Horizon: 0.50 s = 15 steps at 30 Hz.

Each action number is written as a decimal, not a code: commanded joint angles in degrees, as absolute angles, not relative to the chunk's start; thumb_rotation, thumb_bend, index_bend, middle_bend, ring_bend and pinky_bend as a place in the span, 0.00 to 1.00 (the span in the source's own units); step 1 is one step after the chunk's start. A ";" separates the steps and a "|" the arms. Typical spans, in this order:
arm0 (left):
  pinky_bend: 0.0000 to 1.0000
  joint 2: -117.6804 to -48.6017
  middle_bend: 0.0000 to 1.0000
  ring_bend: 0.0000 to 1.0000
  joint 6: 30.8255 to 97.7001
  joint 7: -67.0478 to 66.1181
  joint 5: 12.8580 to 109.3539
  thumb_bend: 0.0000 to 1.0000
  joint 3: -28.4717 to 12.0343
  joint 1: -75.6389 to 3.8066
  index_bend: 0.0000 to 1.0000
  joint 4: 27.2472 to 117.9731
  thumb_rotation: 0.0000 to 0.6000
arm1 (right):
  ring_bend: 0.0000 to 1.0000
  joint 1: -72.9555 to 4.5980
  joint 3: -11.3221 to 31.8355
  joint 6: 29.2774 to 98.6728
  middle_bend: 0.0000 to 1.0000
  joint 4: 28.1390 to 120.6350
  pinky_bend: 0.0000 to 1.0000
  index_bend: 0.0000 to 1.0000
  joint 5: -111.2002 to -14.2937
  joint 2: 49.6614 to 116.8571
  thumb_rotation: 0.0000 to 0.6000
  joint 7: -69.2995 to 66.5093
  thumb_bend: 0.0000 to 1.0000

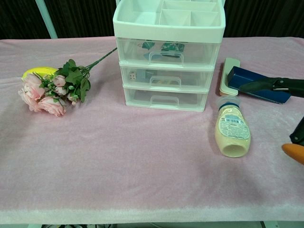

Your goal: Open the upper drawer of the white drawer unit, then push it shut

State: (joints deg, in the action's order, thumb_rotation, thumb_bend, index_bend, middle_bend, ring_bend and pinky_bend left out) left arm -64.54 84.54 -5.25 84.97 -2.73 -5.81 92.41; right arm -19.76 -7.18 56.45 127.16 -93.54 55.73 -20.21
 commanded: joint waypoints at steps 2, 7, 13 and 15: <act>0.00 -64.65 0.00 0.00 85.17 -4.84 85.80 0.00 -2.49 -5.66 0.00 92.30 1.00 | 0.93 -19.80 -7.26 56.51 0.93 126.88 0.88 0.04 -93.20 56.01 1.00 -20.00 0.41; 0.00 -64.75 0.00 0.00 86.33 -4.21 86.46 0.00 -2.10 -4.97 0.00 92.58 1.00 | 0.93 -19.79 -7.26 56.82 0.93 126.81 0.88 0.04 -93.00 56.16 1.00 -19.96 0.41; 0.00 -66.54 0.00 0.00 91.53 -1.34 90.84 0.00 -2.85 -4.59 0.00 90.12 1.00 | 0.93 -19.72 -7.22 57.39 0.93 126.81 0.88 0.04 -92.92 56.08 1.00 -20.01 0.41; 0.00 -67.06 0.00 0.00 92.17 -0.49 91.29 0.00 -2.82 -4.44 0.00 89.25 1.00 | 0.93 -19.71 -7.25 57.49 0.93 126.78 0.88 0.05 -92.84 56.04 1.00 -20.11 0.41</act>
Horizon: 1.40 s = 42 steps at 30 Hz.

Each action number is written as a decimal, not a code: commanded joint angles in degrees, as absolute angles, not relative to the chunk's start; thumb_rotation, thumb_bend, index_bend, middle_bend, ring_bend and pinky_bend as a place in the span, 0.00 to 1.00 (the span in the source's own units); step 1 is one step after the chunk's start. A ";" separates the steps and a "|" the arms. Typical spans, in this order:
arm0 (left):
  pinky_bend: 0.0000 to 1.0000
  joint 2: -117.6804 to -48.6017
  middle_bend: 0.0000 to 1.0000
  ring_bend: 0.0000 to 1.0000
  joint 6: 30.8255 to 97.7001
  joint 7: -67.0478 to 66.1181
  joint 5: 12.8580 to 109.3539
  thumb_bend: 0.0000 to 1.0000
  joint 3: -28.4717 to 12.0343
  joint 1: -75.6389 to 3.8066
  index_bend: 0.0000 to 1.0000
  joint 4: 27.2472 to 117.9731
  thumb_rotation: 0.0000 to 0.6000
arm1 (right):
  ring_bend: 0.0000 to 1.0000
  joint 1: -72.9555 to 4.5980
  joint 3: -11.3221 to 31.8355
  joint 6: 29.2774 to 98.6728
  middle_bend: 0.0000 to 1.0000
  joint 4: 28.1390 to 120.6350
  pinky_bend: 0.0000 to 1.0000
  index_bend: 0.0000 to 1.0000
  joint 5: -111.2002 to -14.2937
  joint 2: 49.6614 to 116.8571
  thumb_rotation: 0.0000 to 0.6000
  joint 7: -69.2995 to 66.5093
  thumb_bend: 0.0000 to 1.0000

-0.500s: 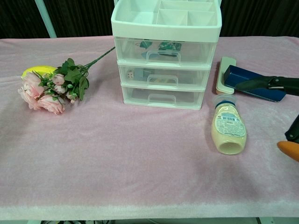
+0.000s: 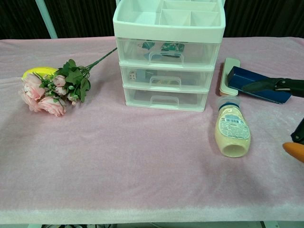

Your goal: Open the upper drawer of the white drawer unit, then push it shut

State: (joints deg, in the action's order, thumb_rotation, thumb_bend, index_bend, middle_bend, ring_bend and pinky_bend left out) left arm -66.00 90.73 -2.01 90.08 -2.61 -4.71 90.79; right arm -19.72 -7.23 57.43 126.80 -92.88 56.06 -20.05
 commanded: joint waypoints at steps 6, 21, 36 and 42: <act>0.00 -67.92 0.00 0.00 93.49 0.43 92.15 0.00 -3.03 -4.31 0.00 87.78 1.00 | 0.93 -19.76 -7.25 57.71 0.93 126.82 0.88 0.05 -92.70 56.00 1.00 -20.63 0.41; 0.00 -67.84 0.00 0.00 92.60 0.81 91.29 0.00 -3.11 -4.45 0.00 87.97 1.00 | 0.93 -20.14 -7.08 57.83 0.93 126.92 0.88 0.04 -92.13 55.87 1.00 -21.64 0.41; 0.00 -68.01 0.00 0.00 91.37 0.40 90.35 0.00 -3.41 -4.92 0.00 88.28 1.00 | 0.93 -25.01 0.01 54.63 0.93 126.74 0.88 0.05 -80.94 60.44 1.00 -21.66 0.41; 0.00 -67.95 0.00 0.00 91.55 0.06 90.58 0.00 -3.55 -5.05 0.00 88.01 1.00 | 0.93 -28.49 5.08 53.72 0.93 125.95 0.88 0.05 -71.72 65.00 1.00 -19.58 0.41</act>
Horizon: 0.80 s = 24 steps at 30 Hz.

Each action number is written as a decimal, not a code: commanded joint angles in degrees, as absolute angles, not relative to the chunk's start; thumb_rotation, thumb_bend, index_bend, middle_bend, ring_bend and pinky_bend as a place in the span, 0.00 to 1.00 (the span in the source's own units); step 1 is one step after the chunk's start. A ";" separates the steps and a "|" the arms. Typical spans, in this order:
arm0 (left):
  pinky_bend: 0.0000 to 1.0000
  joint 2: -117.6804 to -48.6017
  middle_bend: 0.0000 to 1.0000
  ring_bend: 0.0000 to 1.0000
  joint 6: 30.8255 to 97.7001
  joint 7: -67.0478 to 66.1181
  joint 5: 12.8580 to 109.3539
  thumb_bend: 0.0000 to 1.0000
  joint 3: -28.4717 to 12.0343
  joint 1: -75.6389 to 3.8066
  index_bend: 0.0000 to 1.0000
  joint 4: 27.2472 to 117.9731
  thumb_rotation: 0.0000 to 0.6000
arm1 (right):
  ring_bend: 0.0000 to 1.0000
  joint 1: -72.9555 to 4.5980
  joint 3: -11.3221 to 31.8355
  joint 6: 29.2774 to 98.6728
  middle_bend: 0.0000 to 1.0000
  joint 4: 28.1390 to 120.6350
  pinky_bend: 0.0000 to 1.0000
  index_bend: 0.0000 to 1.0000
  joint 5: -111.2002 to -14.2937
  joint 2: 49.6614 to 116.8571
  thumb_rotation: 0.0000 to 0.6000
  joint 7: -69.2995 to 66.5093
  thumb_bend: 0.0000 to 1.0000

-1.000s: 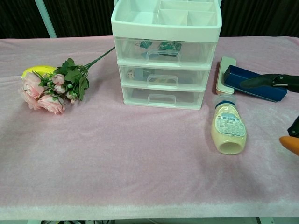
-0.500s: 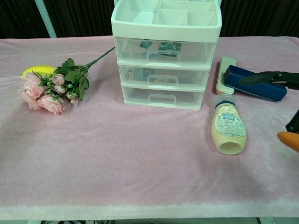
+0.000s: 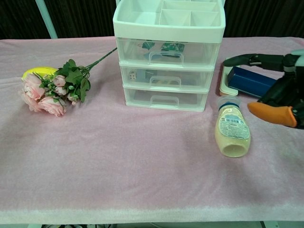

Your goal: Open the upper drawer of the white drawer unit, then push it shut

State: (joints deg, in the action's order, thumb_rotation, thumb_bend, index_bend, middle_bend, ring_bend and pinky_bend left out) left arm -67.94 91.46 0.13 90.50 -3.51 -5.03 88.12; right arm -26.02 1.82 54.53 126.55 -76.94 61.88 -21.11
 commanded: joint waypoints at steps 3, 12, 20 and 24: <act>0.00 -67.99 0.00 0.00 91.42 0.08 90.52 0.00 -3.58 -5.13 0.00 87.84 1.00 | 0.93 -30.37 7.30 53.74 0.93 125.32 0.88 0.05 -66.76 68.08 1.00 -17.75 0.41; 0.00 -68.11 0.00 0.00 92.40 -0.78 91.63 0.00 -3.69 -5.27 0.00 86.57 1.00 | 0.93 -36.51 13.45 54.42 0.93 123.04 0.88 0.05 -50.74 78.02 1.00 -14.81 0.41; 0.00 -68.03 0.00 0.00 92.33 -0.09 91.45 0.00 -3.65 -5.24 0.00 86.47 1.00 | 0.93 -41.10 16.65 56.62 0.93 117.56 0.88 0.05 -42.09 85.77 1.00 -10.96 0.41; 0.00 -67.99 0.00 0.00 92.36 -0.20 91.59 0.00 -3.65 -5.32 0.00 86.36 1.00 | 0.93 -42.62 18.35 57.41 0.93 114.97 0.88 0.06 -38.45 89.12 1.00 -10.60 0.41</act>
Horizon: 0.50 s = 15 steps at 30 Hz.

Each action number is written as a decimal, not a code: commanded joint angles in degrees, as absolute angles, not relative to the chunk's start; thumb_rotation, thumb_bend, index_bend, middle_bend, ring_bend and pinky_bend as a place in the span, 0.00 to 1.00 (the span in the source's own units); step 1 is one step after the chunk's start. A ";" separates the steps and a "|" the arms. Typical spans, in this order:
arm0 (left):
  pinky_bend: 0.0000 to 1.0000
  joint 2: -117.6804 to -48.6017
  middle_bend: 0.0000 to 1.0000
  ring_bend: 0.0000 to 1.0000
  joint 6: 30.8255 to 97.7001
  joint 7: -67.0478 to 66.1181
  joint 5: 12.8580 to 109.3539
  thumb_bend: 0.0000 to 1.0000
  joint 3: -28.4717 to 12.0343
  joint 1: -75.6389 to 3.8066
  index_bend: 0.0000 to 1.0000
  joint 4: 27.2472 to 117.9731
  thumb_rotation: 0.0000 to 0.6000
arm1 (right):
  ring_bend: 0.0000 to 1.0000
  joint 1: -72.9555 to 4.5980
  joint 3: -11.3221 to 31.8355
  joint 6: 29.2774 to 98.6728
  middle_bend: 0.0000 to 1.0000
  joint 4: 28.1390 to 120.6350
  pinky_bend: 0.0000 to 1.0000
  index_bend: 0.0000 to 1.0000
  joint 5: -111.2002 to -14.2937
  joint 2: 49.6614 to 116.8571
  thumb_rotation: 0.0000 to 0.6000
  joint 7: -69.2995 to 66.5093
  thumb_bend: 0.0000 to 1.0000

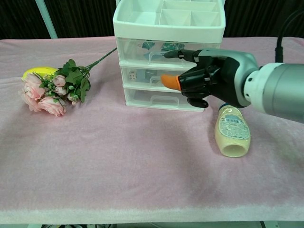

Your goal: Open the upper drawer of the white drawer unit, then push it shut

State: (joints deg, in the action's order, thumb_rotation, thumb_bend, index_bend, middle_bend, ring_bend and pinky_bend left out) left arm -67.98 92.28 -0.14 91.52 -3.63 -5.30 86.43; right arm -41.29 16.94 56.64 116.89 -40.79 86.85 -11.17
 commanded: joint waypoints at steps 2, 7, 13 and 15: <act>0.00 -68.02 0.00 0.00 92.51 -0.31 91.72 0.00 -3.68 -5.33 0.00 86.16 1.00 | 0.93 -43.06 19.03 57.68 0.93 114.04 0.88 0.06 -37.24 90.30 1.00 -10.65 0.41; 0.00 -68.13 0.00 0.00 92.72 -0.21 91.74 0.00 -3.78 -5.37 0.00 85.82 1.00 | 0.93 -44.04 20.84 58.78 0.93 111.55 0.88 0.10 -34.40 93.42 1.00 -10.57 0.43; 0.00 -68.05 0.00 0.00 92.65 0.11 91.50 0.00 -3.85 -5.39 0.00 85.85 1.00 | 0.93 -44.08 22.21 59.52 0.93 109.90 0.88 0.11 -32.58 95.65 1.00 -10.82 0.43; 0.00 -68.04 0.00 0.00 92.64 0.21 91.50 0.00 -3.81 -5.39 0.00 85.87 1.00 | 0.93 -43.90 22.64 59.53 0.93 109.69 0.88 0.11 -32.21 96.05 1.00 -11.10 0.43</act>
State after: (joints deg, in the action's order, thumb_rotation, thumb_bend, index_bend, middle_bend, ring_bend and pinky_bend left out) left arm -68.04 92.64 0.21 91.50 -3.81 -5.39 85.87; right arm -43.97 22.49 59.49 109.79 -32.35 95.92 -10.98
